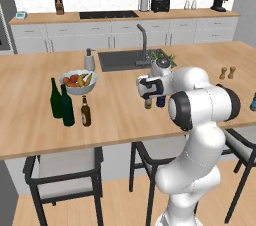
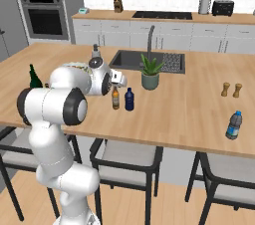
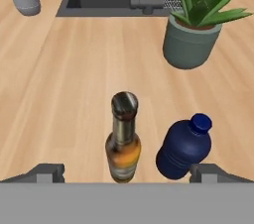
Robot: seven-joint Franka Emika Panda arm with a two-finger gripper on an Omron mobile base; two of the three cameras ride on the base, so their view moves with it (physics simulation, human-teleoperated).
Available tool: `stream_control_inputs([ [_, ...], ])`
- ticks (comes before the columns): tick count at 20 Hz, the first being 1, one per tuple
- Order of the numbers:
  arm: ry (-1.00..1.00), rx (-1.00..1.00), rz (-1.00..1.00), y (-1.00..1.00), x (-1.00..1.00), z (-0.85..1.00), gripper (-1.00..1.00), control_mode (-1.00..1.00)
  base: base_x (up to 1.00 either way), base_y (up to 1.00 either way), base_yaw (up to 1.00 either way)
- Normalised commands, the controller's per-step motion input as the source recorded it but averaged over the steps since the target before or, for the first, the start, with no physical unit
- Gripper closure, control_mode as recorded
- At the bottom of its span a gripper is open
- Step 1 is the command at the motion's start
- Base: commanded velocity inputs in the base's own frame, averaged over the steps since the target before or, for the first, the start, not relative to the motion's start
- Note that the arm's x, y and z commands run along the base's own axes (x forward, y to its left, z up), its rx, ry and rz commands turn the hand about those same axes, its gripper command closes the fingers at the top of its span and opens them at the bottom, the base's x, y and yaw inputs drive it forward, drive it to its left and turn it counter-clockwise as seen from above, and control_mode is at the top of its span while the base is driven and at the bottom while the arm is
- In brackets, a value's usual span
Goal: Move the plastic bottles in the middle to the plastics group, and the glass bottles in the middle to the glass group.
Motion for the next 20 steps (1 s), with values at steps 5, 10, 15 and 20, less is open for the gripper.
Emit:
stream_control_inputs([
  [5, 0.00, 0.00, 0.03, -0.04, 0.18, -0.16, -1.00, -1.00, 0.00, 0.00, 0.00],
  [10, 0.00, 0.00, 0.02, -0.04, 0.18, -0.17, -1.00, -1.00, 0.00, 0.00, 0.00],
  [15, 0.00, 0.00, 0.03, -0.01, 0.18, -0.15, -1.00, -1.00, 0.00, 0.00, 0.00],
  [20, 0.00, 0.00, 0.02, 0.00, 0.21, -0.12, -1.00, -1.00, 0.00, 0.00, 0.00],
])
